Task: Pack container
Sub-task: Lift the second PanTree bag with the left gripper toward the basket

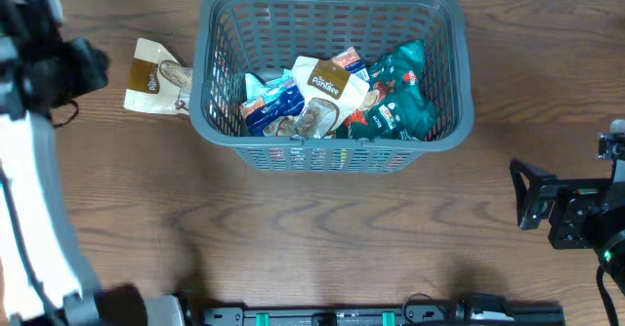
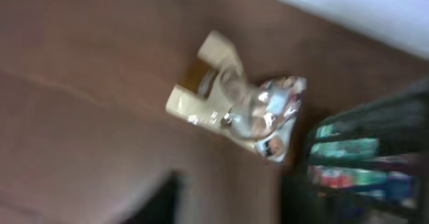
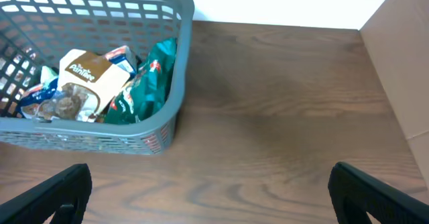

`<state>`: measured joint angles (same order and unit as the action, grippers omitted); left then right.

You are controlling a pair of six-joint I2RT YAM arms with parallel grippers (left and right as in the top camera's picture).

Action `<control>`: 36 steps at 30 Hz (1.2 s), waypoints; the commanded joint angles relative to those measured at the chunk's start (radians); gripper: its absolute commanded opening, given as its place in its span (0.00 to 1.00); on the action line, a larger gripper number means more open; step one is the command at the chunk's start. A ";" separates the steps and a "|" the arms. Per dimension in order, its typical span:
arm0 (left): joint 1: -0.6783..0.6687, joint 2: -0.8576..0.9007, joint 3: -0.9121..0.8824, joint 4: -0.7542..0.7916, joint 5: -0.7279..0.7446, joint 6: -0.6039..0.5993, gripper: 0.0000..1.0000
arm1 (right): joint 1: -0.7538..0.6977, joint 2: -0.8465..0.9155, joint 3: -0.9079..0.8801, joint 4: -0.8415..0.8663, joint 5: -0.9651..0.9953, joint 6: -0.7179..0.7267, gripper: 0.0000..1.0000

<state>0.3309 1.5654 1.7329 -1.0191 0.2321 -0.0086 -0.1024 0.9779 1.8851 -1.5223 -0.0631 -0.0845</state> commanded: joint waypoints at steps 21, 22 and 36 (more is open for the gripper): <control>-0.187 0.508 0.005 0.284 0.089 -0.715 0.92 | -0.005 0.001 0.005 -0.001 0.003 -0.010 0.99; -0.200 0.521 0.005 0.297 0.088 -0.721 0.92 | -0.005 0.001 0.005 -0.001 0.003 -0.010 0.99; -0.235 0.607 -0.004 0.292 -0.085 -0.892 0.99 | -0.005 0.001 0.005 -0.001 0.003 -0.010 0.99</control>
<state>0.0917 2.1548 1.7329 -0.7246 0.2234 -0.8597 -0.1024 0.9779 1.8851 -1.5223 -0.0635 -0.0845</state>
